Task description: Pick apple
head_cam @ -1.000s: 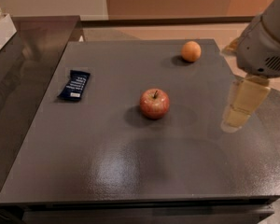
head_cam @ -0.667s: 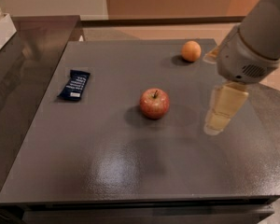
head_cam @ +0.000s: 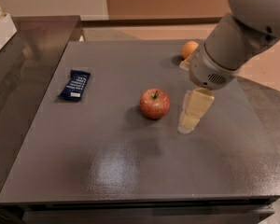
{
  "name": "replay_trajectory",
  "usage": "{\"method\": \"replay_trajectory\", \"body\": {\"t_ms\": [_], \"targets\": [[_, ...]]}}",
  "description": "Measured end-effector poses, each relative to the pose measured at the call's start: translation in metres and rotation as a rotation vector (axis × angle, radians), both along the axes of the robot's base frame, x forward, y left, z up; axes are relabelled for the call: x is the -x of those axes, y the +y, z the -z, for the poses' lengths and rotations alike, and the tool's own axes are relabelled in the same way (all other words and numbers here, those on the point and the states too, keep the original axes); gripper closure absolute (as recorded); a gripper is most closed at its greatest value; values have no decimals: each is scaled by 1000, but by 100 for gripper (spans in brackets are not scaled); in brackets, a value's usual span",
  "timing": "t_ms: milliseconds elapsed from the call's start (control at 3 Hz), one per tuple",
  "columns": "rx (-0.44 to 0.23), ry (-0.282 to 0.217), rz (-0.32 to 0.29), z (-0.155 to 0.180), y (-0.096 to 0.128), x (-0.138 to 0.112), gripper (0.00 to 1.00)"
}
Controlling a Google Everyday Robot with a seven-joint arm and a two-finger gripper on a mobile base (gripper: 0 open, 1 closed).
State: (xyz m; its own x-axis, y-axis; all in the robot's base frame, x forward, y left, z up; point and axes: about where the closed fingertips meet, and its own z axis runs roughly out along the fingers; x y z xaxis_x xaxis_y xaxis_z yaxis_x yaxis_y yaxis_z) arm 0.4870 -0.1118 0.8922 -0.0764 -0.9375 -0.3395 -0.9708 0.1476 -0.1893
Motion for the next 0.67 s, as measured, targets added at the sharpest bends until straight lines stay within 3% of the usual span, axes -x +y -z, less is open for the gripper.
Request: {"method": "replay_trajectory", "body": {"t_ms": [667], "targets": [[-51,40,-63,29,46,-15,0]]}}
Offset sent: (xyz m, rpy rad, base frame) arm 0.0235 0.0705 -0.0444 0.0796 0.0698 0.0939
